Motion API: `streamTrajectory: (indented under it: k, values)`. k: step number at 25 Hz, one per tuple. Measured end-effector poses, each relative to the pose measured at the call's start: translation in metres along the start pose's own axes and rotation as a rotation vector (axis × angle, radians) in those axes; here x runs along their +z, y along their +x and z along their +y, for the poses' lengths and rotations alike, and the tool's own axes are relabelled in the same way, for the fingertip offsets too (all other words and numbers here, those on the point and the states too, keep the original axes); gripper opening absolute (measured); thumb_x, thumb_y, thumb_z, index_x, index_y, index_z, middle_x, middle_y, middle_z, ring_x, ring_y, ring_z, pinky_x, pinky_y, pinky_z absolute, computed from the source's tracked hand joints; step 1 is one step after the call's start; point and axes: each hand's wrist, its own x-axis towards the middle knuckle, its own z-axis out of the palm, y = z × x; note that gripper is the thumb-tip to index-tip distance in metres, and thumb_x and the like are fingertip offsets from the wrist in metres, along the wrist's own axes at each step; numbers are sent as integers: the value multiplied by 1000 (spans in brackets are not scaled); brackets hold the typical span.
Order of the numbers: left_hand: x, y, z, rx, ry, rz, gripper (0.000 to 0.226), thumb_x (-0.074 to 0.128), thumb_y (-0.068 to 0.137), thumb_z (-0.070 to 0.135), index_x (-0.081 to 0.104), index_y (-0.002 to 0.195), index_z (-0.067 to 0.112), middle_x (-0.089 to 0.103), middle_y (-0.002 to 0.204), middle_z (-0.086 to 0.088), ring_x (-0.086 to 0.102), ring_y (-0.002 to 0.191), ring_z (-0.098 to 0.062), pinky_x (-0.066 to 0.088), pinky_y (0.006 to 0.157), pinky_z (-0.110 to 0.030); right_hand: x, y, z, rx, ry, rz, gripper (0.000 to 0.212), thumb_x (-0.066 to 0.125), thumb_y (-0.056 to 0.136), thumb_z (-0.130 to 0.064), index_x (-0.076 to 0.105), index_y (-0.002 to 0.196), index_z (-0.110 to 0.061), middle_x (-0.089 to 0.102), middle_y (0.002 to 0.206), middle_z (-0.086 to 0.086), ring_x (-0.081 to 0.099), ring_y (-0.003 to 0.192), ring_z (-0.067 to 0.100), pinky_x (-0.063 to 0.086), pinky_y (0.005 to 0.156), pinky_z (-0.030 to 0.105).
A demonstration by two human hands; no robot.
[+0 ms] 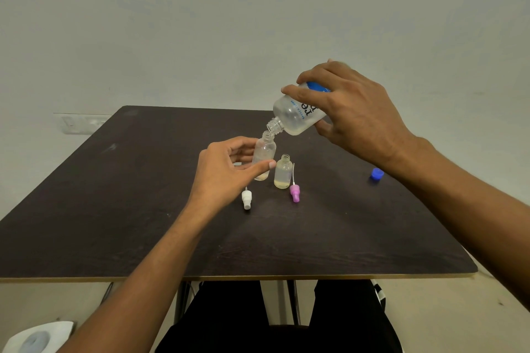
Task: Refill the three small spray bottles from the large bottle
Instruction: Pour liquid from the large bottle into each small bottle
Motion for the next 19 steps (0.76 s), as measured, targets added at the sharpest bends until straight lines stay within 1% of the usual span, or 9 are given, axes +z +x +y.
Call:
streamTrajectory:
  k: [5,8,11,19]
  values:
    - [1,1,-1,6,-4,-6,37,94,74,41,76,106,44,77,100,29,74,95,8,54,78,-5,-4,0,-1,2,0,0,61,73,94,-16,56,151,-28,60,146,5,53,135,31,51,97,39]
    - [1,2,-2,3,-5,-9,39,94,74,40,77,109,40,78,101,28,74,96,8,54,78,-6,-4,1,-1,-1,4,-10,61,72,96,-16,54,153,-27,58,148,7,51,137,32,46,109,42]
    - [2,2,-2,6,0,-11,38,94,74,41,76,107,43,77,100,29,74,96,8,54,78,-5,-4,1,1,-12,-7,-6,60,72,96,-16,54,153,-26,58,148,8,50,138,32,39,117,42]
    - [3,1,-3,0,5,-6,37,94,74,42,76,105,45,78,100,29,74,95,8,54,78,-6,-2,2,1,-27,-18,-3,61,75,94,-17,55,152,-25,59,146,9,52,136,33,38,120,44]
